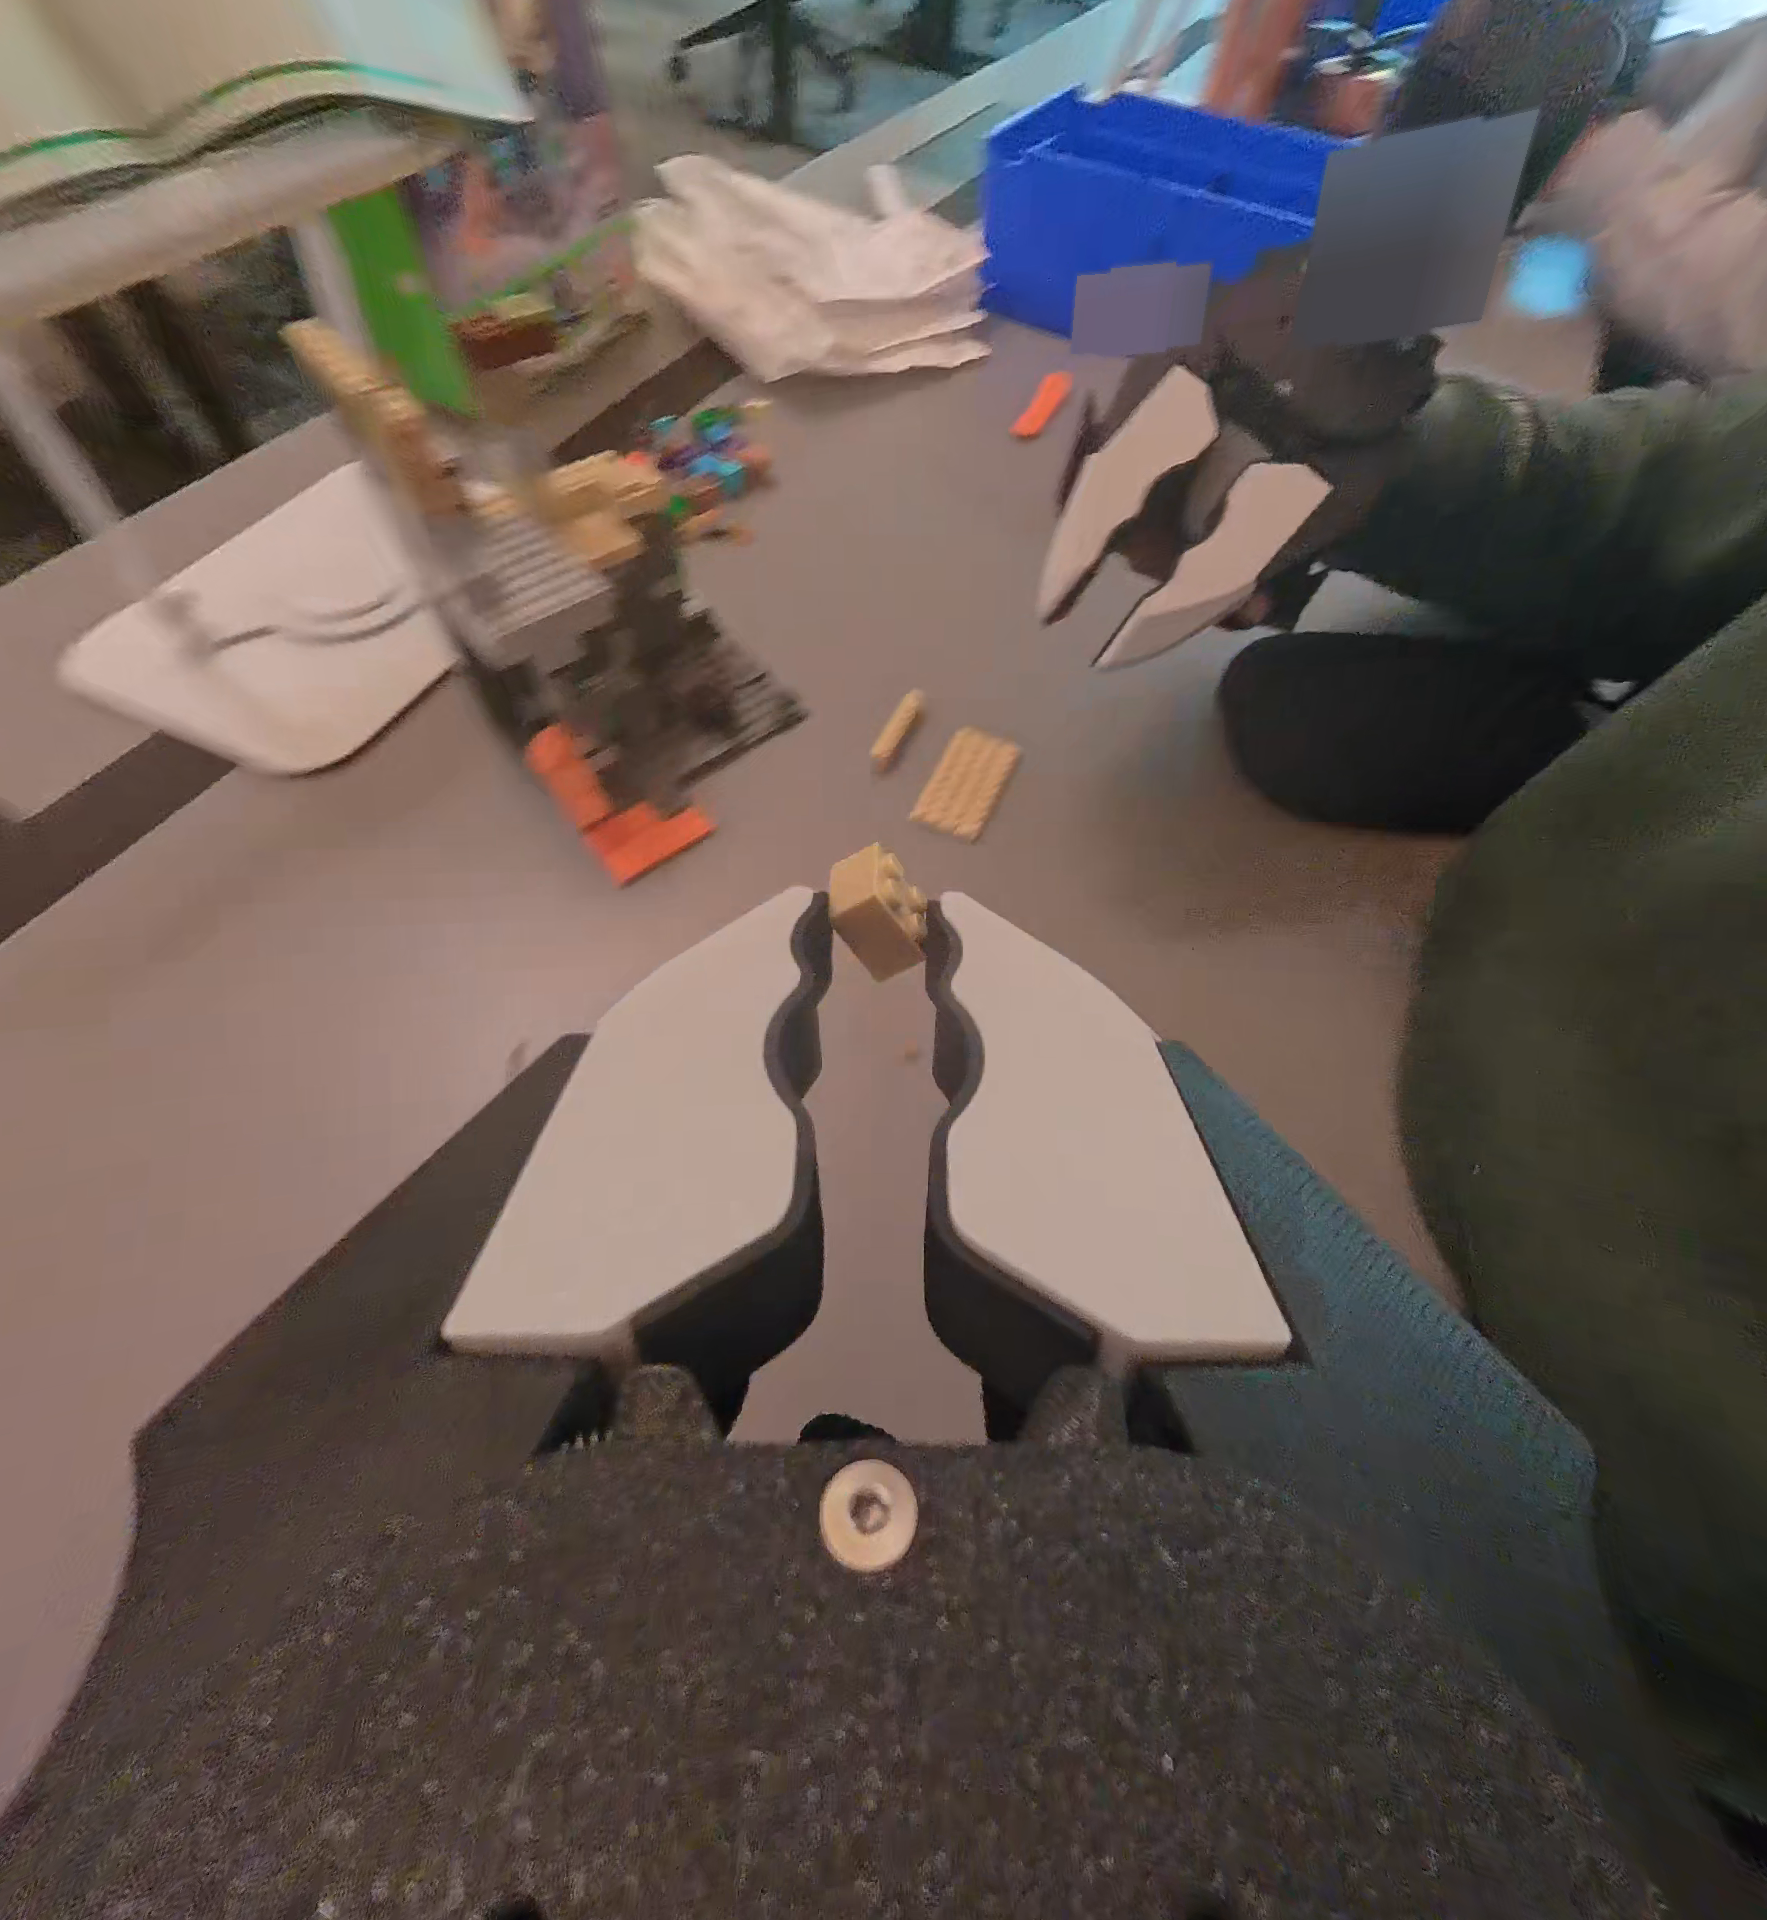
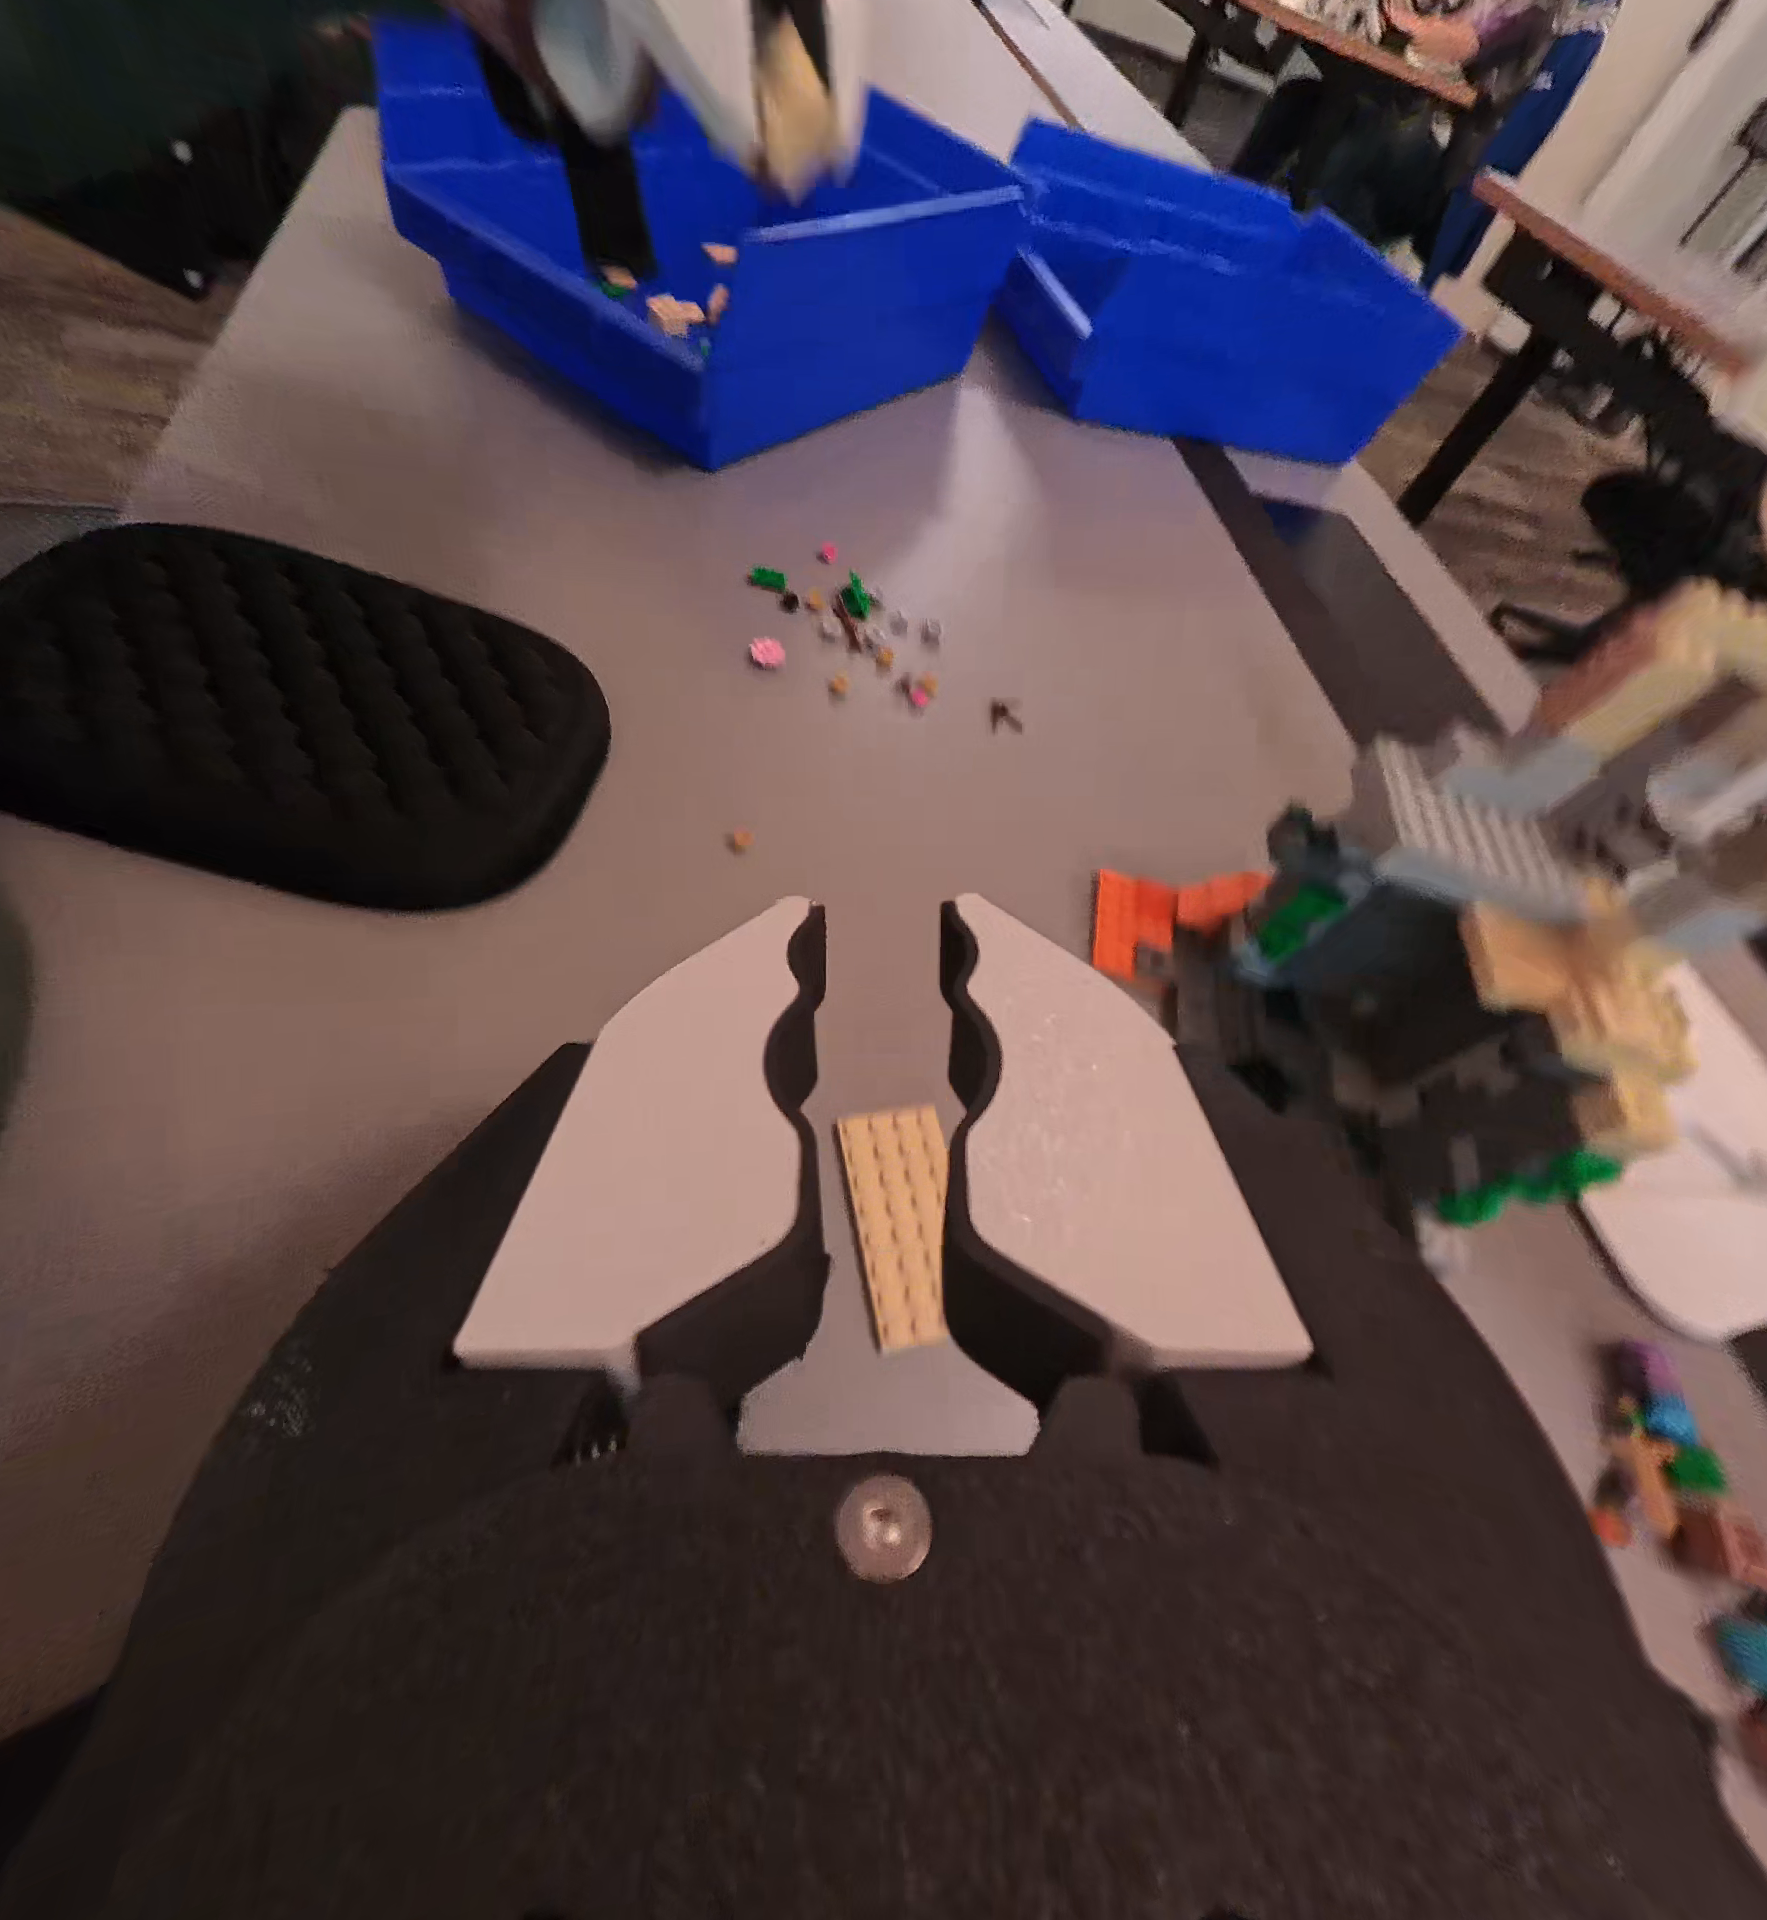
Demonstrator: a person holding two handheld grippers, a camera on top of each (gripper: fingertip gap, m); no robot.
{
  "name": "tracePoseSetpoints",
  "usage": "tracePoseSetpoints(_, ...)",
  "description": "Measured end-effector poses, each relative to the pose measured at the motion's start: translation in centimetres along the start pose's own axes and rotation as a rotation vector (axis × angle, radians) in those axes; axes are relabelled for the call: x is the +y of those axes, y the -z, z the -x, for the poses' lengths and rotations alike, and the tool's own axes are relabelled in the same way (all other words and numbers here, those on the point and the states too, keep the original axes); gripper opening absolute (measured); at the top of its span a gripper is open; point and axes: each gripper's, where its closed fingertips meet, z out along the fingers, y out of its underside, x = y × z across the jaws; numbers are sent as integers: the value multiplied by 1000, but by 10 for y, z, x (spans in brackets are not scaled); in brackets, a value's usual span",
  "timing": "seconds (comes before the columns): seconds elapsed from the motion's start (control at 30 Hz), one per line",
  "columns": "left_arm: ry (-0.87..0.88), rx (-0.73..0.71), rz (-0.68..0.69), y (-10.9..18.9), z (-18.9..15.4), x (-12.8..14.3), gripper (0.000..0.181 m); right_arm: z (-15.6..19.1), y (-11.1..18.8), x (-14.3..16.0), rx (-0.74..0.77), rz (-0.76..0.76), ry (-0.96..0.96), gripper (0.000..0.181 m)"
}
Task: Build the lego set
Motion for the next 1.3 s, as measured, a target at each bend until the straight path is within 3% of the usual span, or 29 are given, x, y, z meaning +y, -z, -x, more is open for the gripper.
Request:
tracePoseSetpoints(0.13,-25,181,-57,-64,-41,-10,17,12,-14,-42,34,-22,167,26)
tracePoseSetpoints(0.27,26,320,-110,-100,-66,-20,17,14,-21,-52,131,-15,406,29)
tracePoseSetpoints(0.5,139,435,-155,-115,-78,-21,17,18,-16,-44,194,-32,544,18)
tracePoseSetpoints(0.67,105,366,-142,-112,-72,-16,23,18,-7,-14,58,62,375,18)
tracePoseSetpoints(0.77,44,200,-134,-90,-47,-11,22,2,12,29,-5,169,203,18)
tracePoseSetpoints(0.87,-16,-25,-83,-44,-9,0,18,-16,34,75,-1,271,83,18)
tracePoseSetpoints(1.07,138,-513,33,120,105,24,14,-19,56,129,-57,378,-101,17)
tracePoseSetpoints(1.17,256,-642,174,179,151,66,16,-18,54,139,-78,403,-114,18)
tracePoseSetpoints(1.3,394,-662,373,209,188,137,20,-15,49,149,-113,453,-85,18)
